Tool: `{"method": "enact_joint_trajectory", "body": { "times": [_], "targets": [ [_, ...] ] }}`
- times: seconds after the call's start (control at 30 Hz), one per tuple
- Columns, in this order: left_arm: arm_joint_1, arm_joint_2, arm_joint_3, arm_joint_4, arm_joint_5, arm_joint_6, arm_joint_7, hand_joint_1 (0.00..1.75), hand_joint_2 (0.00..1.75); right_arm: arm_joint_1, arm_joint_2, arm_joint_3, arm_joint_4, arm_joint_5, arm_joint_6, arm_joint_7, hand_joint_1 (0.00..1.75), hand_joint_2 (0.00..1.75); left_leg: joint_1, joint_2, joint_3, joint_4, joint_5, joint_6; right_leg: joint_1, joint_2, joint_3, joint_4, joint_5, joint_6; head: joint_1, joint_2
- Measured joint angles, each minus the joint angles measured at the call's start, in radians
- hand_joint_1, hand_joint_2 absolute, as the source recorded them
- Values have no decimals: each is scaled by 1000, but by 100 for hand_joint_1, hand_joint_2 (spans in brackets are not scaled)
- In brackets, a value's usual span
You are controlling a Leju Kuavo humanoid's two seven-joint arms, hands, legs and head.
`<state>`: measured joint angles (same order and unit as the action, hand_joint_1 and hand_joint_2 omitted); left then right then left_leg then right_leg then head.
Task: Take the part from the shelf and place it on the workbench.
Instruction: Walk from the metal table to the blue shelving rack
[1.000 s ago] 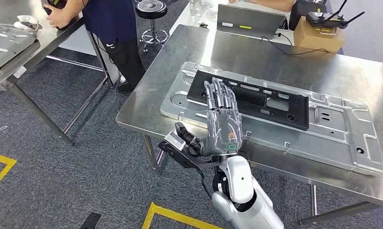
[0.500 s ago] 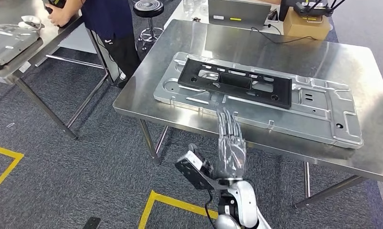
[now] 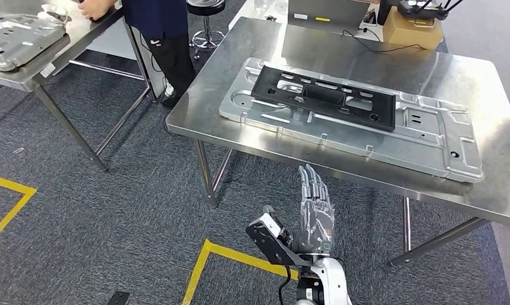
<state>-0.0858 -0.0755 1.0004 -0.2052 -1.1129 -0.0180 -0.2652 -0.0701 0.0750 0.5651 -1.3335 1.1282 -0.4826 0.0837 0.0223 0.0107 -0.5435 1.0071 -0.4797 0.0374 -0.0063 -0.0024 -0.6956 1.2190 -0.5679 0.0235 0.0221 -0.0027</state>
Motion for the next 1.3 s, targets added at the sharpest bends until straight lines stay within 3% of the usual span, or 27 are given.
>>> {"method": "enact_joint_trajectory", "body": {
  "times": [0.03, 0.07, 0.1, 0.17, 0.23, 0.3, 0.37, 0.43, 0.53, 0.57, 0.6, 0.67, 0.73, 0.8, 0.87, 0.93, 1.0, 1.03, 1.07, 1.1, 1.17, 1.23, 1.3],
  "targets": [
    [1, 0, 1, 0, 2, 1, -1, 0, 0, 8, 0, -5, 1, -30, 5, -13, 0, 0, -1, 0, -9, 1, 6, 0, -2, 0, -15, 52, -25, 2, 0, 0],
    [3, 0, 2, 0, 4, 2, -2, 0, 0, 22, 0, -13, 3, -85, 11, -37, 0, 0, -1, 0, -17, 1, 11, 0, -3, 0, -14, 77, -32, 4, 0, 0],
    [5, 0, 4, 0, 7, 4, -5, 0, 0, 43, 0, -24, 11, -161, 15, -71, 0, 0, -1, -1, -23, 2, 16, -1, -4, 0, 7, 61, -19, 3, 0, 0],
    [12, 0, 11, 0, 14, 10, -11, 0, 0, 91, 0, -53, 46, -333, 9, -155, 0, 0, -1, -8, -28, 3, 22, -6, -4, 7, 95, -63, 31, -6, 0, 0],
    [14, -4, 22, 0, 18, 16, -15, 0, 0, 134, 0, -94, 118, -478, -9, -241, 0, 0, -3, -16, -34, 5, 28, -16, 0, 24, 166, -183, 56, -19, 0, 0],
    [14, -7, 32, 0, 20, 22, -17, 0, 0, 169, 2, -161, 225, -584, -21, -336, 0, 0, -2, -24, -39, 4, 34, -28, 6, 27, 181, -216, 56, -27, 0, 0],
    [18, -8, 43, 0, 21, 29, -18, 0, 0, 187, 9, -246, 347, -648, -22, -425, 0, 0, -1, -30, -42, 4, 37, -39, 3, 12, 181, -227, 66, -34, 0, 0],
    [23, -8, 53, 0, 21, 34, -19, 0, 0, 186, 22, -334, 471, -680, -16, -492, 0, 0, -1, -26, -62, 47, 2, -47, -3, -2, 183, -242, 79, -45, 0, 0],
    [26, -7, 68, 0, 20, 39, -22, 0, 0, 168, 35, -466, 662, -708, -2, -571, 0, 0, 1, -19, -135, 224, -97, -57, -2, -29, 175, -241, 83, -52, -1, 0],
    [28, -7, 72, 0, 19, 39, -22, 0, 0, 161, 38, -508, 720, -712, -2, -592, 0, 0, 1, -18, -148, 262, -108, -60, -1, -38, 172, -238, 83, -52, -1, 0],
    [30, -6, 76, 0, 19, 39, -22, 0, 0, 152, 41, -544, 771, -714, -3, -605, 0, 0, 2, -15, -143, 263, -99, -62, -1, -46, 168, -233, 82, -51, -1, 0],
    [32, -4, 81, 0, 17, 41, -22, 0, 0, 135, 48, -600, 849, -712, -3, -614, 0, 0, 2, 3, -81, 160, -45, -61, 0, -61, 163, -221, 77, -47, -1, 0],
    [28, -2, 85, 0, 16, 44, -22, 0, 0, 120, 53, -637, 909, -712, -1, -614, 0, 0, -5, 33, -21, 47, -13, -50, 5, -75, 160, -208, 69, -37, -1, 0],
    [27, -1, 91, 0, 14, 47, -22, 0, 0, 107, 54, -666, 956, -712, 2, -610, 0, 0, -11, 40, -9, 17, -12, -35, 10, -87, 158, -200, 65, -28, 0, 0],
    [31, -1, 97, 0, 12, 48, -22, 0, 0, 96, 55, -693, 990, -712, 7, -599, 0, 0, -10, 22, -13, 14, -6, -21, 8, -93, 158, -196, 62, -20, 0, 0],
    [31, -1, 99, 0, 10, 48, -22, 0, 0, 89, 54, -717, 1019, -711, 12, -578, 0, 0, -6, 7, -14, 8, 3, -7, 3, -59, 143, -157, 29, -8, 0, 0],
    [26, -1, 99, 0, 9, 48, -22, 0, 0, 86, 54, -735, 1045, -710, 15, -548, 0, 0, -5, -10, -19, 6, 9, 2, -1, -16, 95, -47, -39, -1, 1, 0],
    [25, -1, 99, 0, 7, 48, -22, 0, 0, 87, 54, -743, 1057, -709, 17, -533, 0, 0, -5, -20, -22, 7, 10, 4, -2, -8, 66, 16, -67, 1, 0, 0],
    [25, -1, 100, 0, 6, 48, -22, 0, 0, 87, 54, -749, 1067, -708, 19, -519, 0, 0, -5, -31, -24, 8, 11, 5, -3, -4, 46, 61, -80, 1, 0, 0],
    [26, -1, 100, 0, 5, 48, -22, 0, 0, 87, 54, -754, 1076, -706, 20, -509, 0, 0, -6, -43, -25, 9, 12, 5, -4, -3, 42, 72, -72, 1, 0, 0],
    [27, -1, 101, 0, 3, 48, -22, 0, 0, 86, 54, -762, 1089, -703, 22, -498, 0, 0, -6, -68, -25, 12, 13, 3, -6, 10, 86, -17, -5, -4, 0, 0],
    [25, -2, 102, 0, 2, 48, -22, 0, 0, 85, 53, -766, 1099, -701, 24, -495, 0, 0, -6, -92, -27, 14, 15, -3, -7, 54, 147, -146, 47, -14, 0, 0],
    [23, -3, 102, 0, 1, 48, -22, 0, 0, 83, 51, -769, 1108, -701, 25, -494, 0, 0, -3, -113, -36, 15, 21, -17, -4, 79, 166, -195, 54, -20, 0, 0]
  ]
}}
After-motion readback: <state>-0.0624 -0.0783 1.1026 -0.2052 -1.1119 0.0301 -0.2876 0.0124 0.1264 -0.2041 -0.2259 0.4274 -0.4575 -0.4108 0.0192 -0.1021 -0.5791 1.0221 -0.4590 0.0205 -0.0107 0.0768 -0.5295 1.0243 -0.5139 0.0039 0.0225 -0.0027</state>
